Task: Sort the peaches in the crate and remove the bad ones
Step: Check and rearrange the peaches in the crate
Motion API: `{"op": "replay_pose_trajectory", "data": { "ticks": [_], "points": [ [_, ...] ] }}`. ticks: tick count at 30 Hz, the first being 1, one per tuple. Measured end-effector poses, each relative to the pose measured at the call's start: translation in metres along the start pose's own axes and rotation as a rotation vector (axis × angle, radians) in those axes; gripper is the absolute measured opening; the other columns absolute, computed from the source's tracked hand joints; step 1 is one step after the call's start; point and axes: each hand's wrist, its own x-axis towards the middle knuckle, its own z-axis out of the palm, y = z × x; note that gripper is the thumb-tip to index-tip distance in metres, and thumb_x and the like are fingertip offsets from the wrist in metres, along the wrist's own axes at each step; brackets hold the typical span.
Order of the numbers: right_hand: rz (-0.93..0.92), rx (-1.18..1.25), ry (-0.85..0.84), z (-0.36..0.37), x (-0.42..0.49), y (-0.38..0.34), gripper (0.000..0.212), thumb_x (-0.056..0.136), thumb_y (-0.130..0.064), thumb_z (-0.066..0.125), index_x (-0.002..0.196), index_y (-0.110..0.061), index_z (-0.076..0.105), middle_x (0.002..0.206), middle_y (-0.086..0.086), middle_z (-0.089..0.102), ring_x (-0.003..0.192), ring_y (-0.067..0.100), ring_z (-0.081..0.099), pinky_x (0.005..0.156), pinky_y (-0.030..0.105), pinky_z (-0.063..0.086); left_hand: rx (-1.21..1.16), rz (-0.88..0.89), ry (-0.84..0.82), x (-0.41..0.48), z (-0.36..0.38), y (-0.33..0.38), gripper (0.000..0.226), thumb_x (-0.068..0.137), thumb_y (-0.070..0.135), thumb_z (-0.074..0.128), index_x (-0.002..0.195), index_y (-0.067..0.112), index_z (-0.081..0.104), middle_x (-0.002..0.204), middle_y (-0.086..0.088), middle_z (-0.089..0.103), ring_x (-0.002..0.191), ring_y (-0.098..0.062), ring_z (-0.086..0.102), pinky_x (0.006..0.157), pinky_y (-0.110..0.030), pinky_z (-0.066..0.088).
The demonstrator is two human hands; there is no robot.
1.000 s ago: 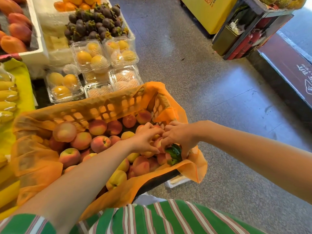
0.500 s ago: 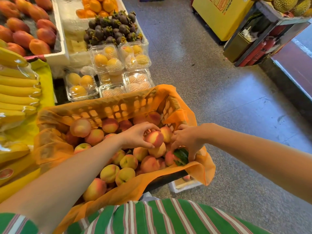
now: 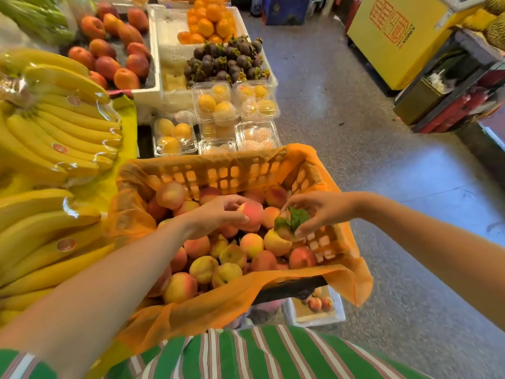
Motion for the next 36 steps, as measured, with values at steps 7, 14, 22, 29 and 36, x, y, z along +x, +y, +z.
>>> {"op": "replay_pose_trajectory", "data": {
  "ticks": [7,14,22,29,36],
  "points": [
    [-0.007,0.488,-0.057,0.018,0.016,-0.017,0.052,0.097,-0.046,0.046,0.129,-0.007,0.053,0.13,0.02,0.058,0.117,0.046,0.053,0.102,0.043,0.045,-0.263,-0.06,0.047,-0.031,-0.014,-0.007,0.039,0.085,0.026,0.061,0.124,0.023,0.058,0.126,-0.01,0.057,0.117,-0.026,0.057,0.104,-0.043,0.042],
    [0.11,0.272,0.356,0.013,0.071,-0.022,0.059,0.084,-0.054,0.064,0.131,-0.02,0.054,0.123,0.001,0.06,0.103,0.02,0.06,0.078,0.027,0.051,-0.101,-0.021,0.344,-0.043,-0.025,-0.018,0.041,0.076,0.031,0.077,0.114,0.029,0.064,0.116,-0.012,0.058,0.107,-0.029,0.058,0.091,-0.042,0.053],
    [0.257,-0.188,0.447,0.036,0.139,-0.023,0.075,0.079,-0.065,0.063,0.122,-0.005,0.047,0.108,0.008,0.06,0.093,0.024,0.057,0.065,0.031,0.047,0.263,-0.028,0.5,-0.039,-0.033,-0.03,0.044,0.07,0.031,0.079,0.11,0.036,0.063,0.117,-0.003,0.058,0.103,-0.022,0.058,0.086,-0.039,0.053],
    [0.224,-0.205,0.488,0.045,0.155,-0.016,0.058,0.082,-0.058,0.064,0.11,-0.01,0.049,0.102,0.01,0.061,0.082,0.02,0.052,0.054,0.028,0.036,0.288,-0.036,0.424,-0.035,-0.036,-0.029,0.046,0.074,0.026,0.08,0.116,0.032,0.062,0.122,-0.001,0.056,0.108,-0.02,0.055,0.09,-0.038,0.051],
    [-0.223,0.081,0.413,0.03,0.12,-0.032,0.072,0.078,-0.04,0.077,0.139,-0.023,0.044,0.135,0.003,0.045,0.112,0.014,0.052,0.084,0.017,0.046,0.173,-0.136,0.438,-0.026,-0.032,-0.024,0.057,0.076,0.03,0.078,0.126,0.022,0.05,0.112,-0.002,0.051,0.099,-0.017,0.054,0.065,-0.021,0.047]
  ]
}}
